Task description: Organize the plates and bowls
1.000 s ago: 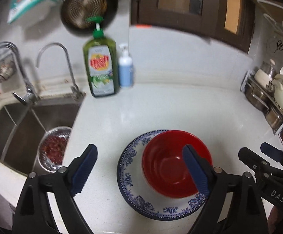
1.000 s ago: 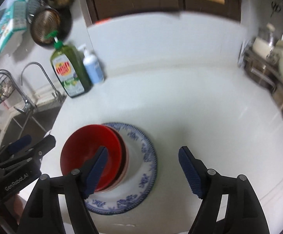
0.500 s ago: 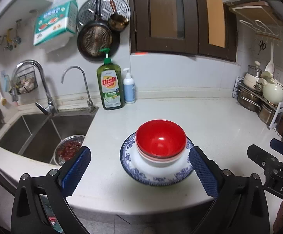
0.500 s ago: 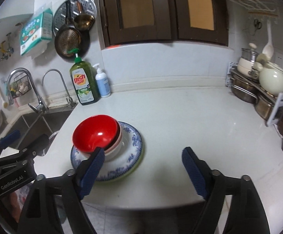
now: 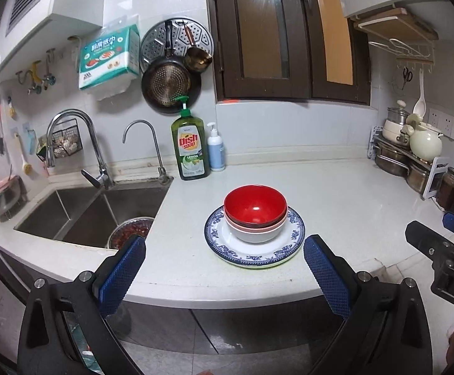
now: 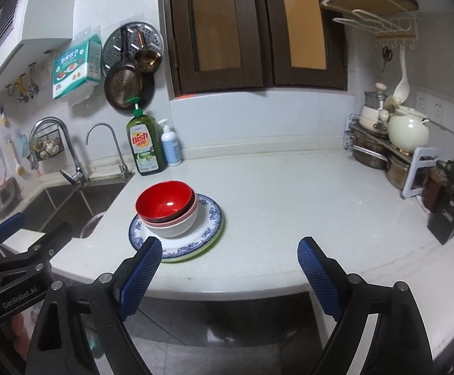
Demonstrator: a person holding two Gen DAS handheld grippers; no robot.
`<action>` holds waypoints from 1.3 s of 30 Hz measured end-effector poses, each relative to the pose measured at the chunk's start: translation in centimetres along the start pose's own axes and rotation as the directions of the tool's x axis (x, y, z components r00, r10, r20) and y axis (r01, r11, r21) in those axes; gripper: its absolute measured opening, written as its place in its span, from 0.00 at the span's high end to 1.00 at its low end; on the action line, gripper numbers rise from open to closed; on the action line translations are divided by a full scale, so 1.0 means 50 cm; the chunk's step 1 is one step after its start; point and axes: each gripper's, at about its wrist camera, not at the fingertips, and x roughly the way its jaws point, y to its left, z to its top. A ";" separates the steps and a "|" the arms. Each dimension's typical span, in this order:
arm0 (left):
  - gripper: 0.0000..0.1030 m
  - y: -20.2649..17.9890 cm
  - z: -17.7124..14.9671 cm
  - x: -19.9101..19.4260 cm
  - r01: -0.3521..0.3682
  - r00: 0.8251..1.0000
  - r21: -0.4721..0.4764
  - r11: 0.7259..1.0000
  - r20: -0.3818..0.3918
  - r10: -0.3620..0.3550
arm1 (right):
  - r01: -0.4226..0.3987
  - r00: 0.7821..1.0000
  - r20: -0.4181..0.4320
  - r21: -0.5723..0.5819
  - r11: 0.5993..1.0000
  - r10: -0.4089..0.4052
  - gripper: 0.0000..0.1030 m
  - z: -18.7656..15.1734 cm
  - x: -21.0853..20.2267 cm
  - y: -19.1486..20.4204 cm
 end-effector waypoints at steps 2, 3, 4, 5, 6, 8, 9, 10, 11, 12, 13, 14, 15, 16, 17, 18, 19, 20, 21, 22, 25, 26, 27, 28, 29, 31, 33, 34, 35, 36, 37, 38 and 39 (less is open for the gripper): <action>0.00 0.001 -0.003 -0.011 0.004 1.000 0.002 1.000 0.007 -0.004 | -0.002 1.000 0.009 0.001 1.000 0.002 0.13 -0.003 -0.012 0.000; 0.00 0.001 -0.005 -0.016 0.007 1.000 0.003 1.000 0.011 -0.007 | -0.001 1.000 0.014 -0.001 1.000 0.001 0.13 -0.006 -0.019 0.002; 0.00 0.002 -0.006 -0.020 0.010 1.000 0.004 1.000 0.013 -0.010 | 0.000 1.000 0.019 -0.006 1.000 0.000 0.13 -0.010 -0.026 0.004; 0.00 0.002 -0.007 -0.022 0.013 1.000 0.004 1.000 0.013 -0.013 | 0.001 1.000 0.020 -0.007 1.000 0.000 0.13 -0.011 -0.029 0.005; 0.00 0.005 -0.008 -0.025 0.019 1.000 0.003 1.000 0.014 -0.019 | 0.001 1.000 0.021 -0.005 1.000 0.000 0.13 -0.014 -0.034 0.007; 0.00 0.008 -0.008 -0.027 0.028 1.000 0.001 1.000 0.015 -0.028 | 0.008 1.000 0.024 -0.007 1.000 -0.008 0.13 -0.017 -0.040 0.009; 0.00 0.009 -0.009 -0.029 0.032 0.999 0.002 0.999 0.015 -0.032 | 0.013 1.000 0.026 -0.006 1.000 -0.013 0.13 -0.019 -0.044 0.011; 0.00 0.011 -0.009 -0.031 0.036 0.999 0.005 0.999 0.014 -0.036 | 0.015 1.000 0.027 -0.003 1.000 -0.015 0.13 -0.021 -0.048 0.013; 0.00 0.012 -0.010 -0.033 0.037 0.999 0.005 0.999 0.014 -0.037 | 0.015 1.000 0.028 -0.002 1.000 -0.015 0.13 -0.023 -0.052 0.015; 0.00 0.014 -0.011 -0.036 0.039 0.999 0.005 0.999 0.015 -0.039 | 0.018 0.999 0.031 -0.001 1.000 -0.018 0.13 -0.024 -0.056 0.017; 0.00 0.017 -0.010 -0.037 0.040 0.999 0.005 0.999 0.018 -0.040 | 0.022 0.999 0.033 -0.002 1.000 -0.022 0.13 -0.025 -0.059 0.018; 0.00 0.017 -0.010 -0.039 0.039 0.999 0.006 0.999 0.020 -0.040 | 0.024 0.999 0.034 -0.003 1.000 -0.024 0.13 -0.026 -0.061 0.021; 0.00 0.019 -0.011 -0.042 0.039 0.999 0.007 0.999 0.023 -0.040 | 0.027 0.999 0.036 -0.004 1.000 -0.026 0.13 -0.027 -0.065 0.024; 0.00 0.020 -0.012 -0.045 0.040 0.999 0.009 0.999 0.026 -0.040 | 0.027 0.999 0.036 -0.004 1.000 -0.027 0.13 -0.027 -0.066 0.023; 0.00 0.020 -0.014 -0.047 0.039 0.999 0.011 0.999 0.028 -0.039 | 0.028 0.999 0.038 -0.003 1.000 -0.028 0.13 -0.028 -0.069 0.025; 0.00 0.021 -0.014 -0.049 0.038 0.999 0.012 0.999 0.029 -0.038 | 0.028 0.999 0.039 -0.002 1.000 -0.028 0.13 -0.029 -0.072 0.027; 0.00 0.023 -0.014 -0.050 0.037 0.999 0.013 0.999 0.029 -0.037 | 0.027 0.999 0.038 -0.002 1.000 -0.027 0.13 -0.029 -0.072 0.027; 0.00 0.024 -0.015 -0.051 0.037 0.999 0.012 0.999 0.029 -0.038 | 0.028 0.999 0.040 -0.002 1.000 -0.028 0.13 -0.031 -0.074 0.029; 0.00 0.024 -0.015 -0.052 0.040 0.999 0.012 0.999 0.029 -0.040 | 0.029 0.999 0.042 -0.002 1.000 -0.029 0.13 -0.032 -0.076 0.030; 0.00 0.024 -0.016 -0.052 0.042 0.999 0.014 0.999 0.028 -0.043 | 0.028 0.999 0.042 -0.001 1.000 -0.028 0.13 -0.034 -0.078 0.031; 0.00 0.026 -0.016 -0.057 0.043 0.999 0.014 0.999 0.031 -0.043 | 0.029 0.999 0.042 -0.001 1.000 -0.029 0.13 -0.037 -0.084 0.034; 0.00 0.027 -0.017 -0.058 0.044 0.998 0.015 0.999 0.032 -0.045 | 0.025 0.999 0.040 -0.003 1.000 -0.025 0.13 -0.036 -0.082 0.030; 0.00 0.028 -0.018 -0.060 0.044 0.998 0.014 0.999 0.035 -0.044 | 0.026 0.999 0.042 -0.001 1.000 -0.026 0.13 -0.037 -0.085 0.031; 0.00 0.027 -0.018 -0.059 0.041 0.999 0.013 0.999 0.036 -0.041 | 0.027 0.999 0.044 -0.001 1.000 -0.026 0.13 -0.038 -0.087 0.033; 0.00 0.027 -0.019 -0.061 0.039 0.999 0.012 0.999 0.036 -0.040 | 0.028 0.999 0.044 -0.001 1.000 -0.028 0.13 -0.038 -0.088 0.035; 0.00 0.031 -0.020 -0.061 0.043 0.998 0.008 0.999 0.035 -0.043 | 0.029 0.999 0.045 -0.001 1.000 -0.029 0.13 -0.039 -0.088 0.035; 0.00 0.035 -0.021 -0.063 0.044 0.998 0.004 0.999 0.036 -0.045 | 0.032 0.998 0.046 -0.006 0.999 -0.032 0.13 -0.040 -0.092 0.039; 0.00 0.037 -0.020 -0.063 0.046 0.998 0.004 0.999 0.037 -0.046 | 0.033 0.998 0.048 -0.010 0.999 -0.033 0.13 -0.041 -0.094 0.043; 0.00 0.038 -0.020 -0.064 0.048 0.998 0.004 0.999 0.038 -0.048 | 0.034 0.998 0.049 -0.012 0.999 -0.033 0.13 -0.041 -0.095 0.045; 0.00 0.040 -0.020 -0.065 0.049 0.998 0.003 0.999 0.039 -0.049 | 0.033 0.998 0.050 -0.015 0.999 -0.032 0.13 -0.041 -0.097 0.047; 0.00 0.041 -0.019 -0.065 0.049 0.998 0.003 0.999 0.041 -0.049 | 0.032 0.998 0.050 -0.017 0.999 -0.031 0.13 -0.040 -0.097 0.049; 0.00 0.041 -0.019 -0.065 0.051 0.998 0.003 0.999 0.041 -0.051 | 0.032 0.998 0.049 -0.019 0.999 -0.031 0.13 -0.040 -0.098 0.050; 0.00 0.042 -0.019 -0.064 0.053 0.998 0.004 0.999 0.041 -0.053 | 0.031 0.998 0.049 -0.019 0.999 -0.030 0.13 -0.039 -0.098 0.050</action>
